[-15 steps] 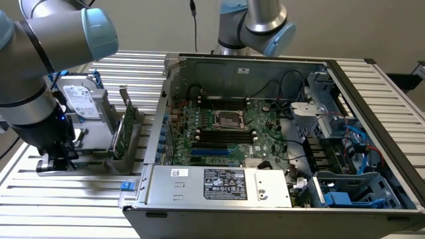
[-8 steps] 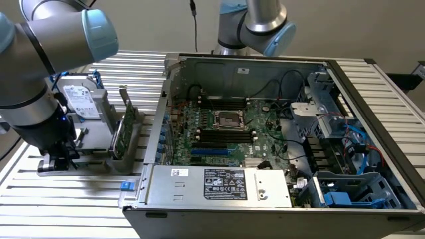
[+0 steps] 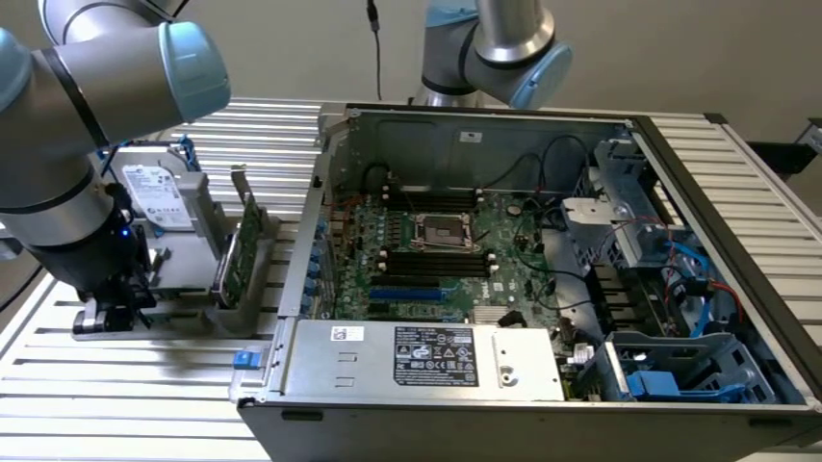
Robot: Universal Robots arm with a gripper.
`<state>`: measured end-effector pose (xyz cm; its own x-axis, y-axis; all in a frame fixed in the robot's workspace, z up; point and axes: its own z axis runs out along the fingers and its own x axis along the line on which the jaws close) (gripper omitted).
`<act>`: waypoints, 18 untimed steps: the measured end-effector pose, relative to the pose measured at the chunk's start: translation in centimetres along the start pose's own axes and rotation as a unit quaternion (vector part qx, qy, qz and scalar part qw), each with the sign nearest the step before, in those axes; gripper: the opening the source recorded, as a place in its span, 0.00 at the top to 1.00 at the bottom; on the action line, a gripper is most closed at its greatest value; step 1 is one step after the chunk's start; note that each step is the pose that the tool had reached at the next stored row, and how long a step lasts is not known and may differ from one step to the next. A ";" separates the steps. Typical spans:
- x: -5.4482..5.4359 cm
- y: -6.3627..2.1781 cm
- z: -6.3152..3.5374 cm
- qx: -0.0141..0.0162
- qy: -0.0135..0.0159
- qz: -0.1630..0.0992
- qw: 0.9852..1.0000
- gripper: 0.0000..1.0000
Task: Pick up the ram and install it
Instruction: 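Pick up the ram and move it above insertion slot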
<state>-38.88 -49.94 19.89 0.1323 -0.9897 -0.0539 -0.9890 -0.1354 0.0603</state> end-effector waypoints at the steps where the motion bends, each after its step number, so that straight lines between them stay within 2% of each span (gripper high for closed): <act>1: 0.0 0.00 0.02 0.000 0.000 0.000 1.000 0.64; 5: 0.0 0.00 0.09 0.000 -0.001 0.000 1.000 0.64; 12: 0.0 0.00 0.16 0.000 -0.001 0.000 1.000 0.65; 13: 0.0 0.00 0.17 0.000 -0.001 0.000 1.000 0.72; 14: 0.0 0.00 0.18 0.000 -0.001 0.000 1.000 0.72; 15: 0.0 0.00 0.18 0.000 -0.001 0.000 1.000 0.84; 18: 0.0 -0.01 0.21 0.000 -0.001 0.000 1.000 0.86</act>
<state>-38.89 -49.95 19.68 0.1320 -0.9896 -0.0566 -0.9890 -0.1354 0.0599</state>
